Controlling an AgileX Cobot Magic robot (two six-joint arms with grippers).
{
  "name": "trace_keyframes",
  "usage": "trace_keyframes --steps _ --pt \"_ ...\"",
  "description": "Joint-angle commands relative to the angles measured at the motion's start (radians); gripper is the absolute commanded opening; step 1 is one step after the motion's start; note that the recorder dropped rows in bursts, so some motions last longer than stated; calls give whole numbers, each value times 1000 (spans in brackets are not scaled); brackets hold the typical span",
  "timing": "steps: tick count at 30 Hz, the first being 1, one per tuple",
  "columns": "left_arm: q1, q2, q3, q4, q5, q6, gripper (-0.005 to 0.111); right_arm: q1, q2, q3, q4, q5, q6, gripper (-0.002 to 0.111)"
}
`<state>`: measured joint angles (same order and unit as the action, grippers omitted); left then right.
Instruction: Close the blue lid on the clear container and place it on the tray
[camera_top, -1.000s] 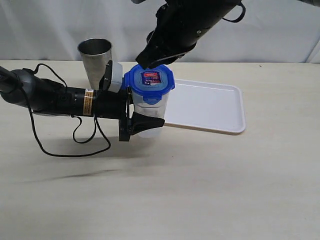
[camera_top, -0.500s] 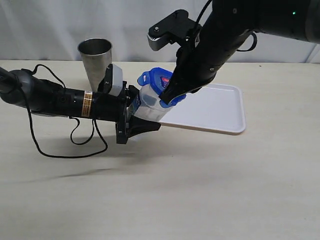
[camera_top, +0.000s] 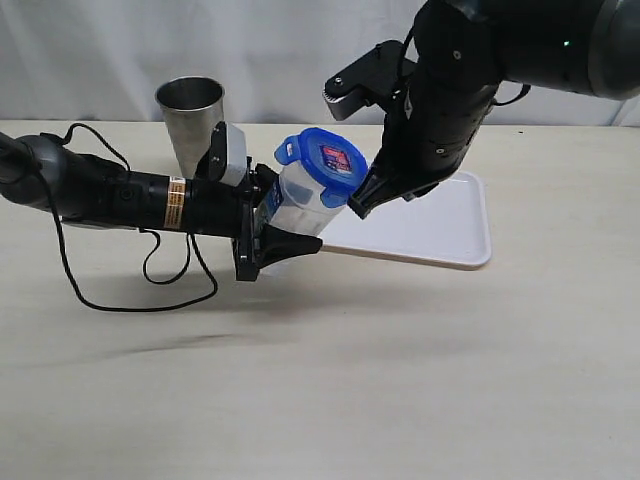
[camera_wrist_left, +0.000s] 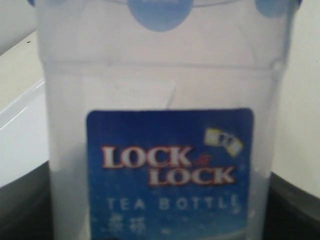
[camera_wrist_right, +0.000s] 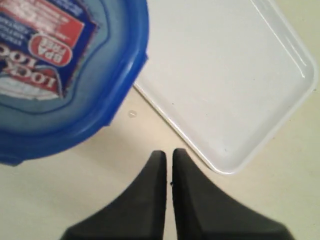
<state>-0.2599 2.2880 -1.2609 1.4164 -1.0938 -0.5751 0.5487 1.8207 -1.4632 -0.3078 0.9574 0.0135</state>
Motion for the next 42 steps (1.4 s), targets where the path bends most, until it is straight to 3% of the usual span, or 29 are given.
trace_keyframes --steps 1,4,8,11,23,37,42 --pt "-4 -15 -9 -22 7 -9 0 -5 -26 -43 -13 18 24 5" --pt "-4 -15 -9 -22 55 -9 0 -5 -62 -107 61 26 24 13" --pt "-4 -15 -9 -22 77 -9 0 -3 -94 -186 271 21 -13 37" --pt "-4 -15 -9 -24 76 -9 0 13 -81 -215 398 23 -13 45" --pt "-8 -15 -9 -24 76 -9 0 164 125 -362 42 91 223 45" --pt "-7 -15 -9 -26 72 -9 0 166 205 -420 0 147 241 45" --pt "-7 -15 -9 -26 70 -9 0 172 227 -420 7 147 230 33"
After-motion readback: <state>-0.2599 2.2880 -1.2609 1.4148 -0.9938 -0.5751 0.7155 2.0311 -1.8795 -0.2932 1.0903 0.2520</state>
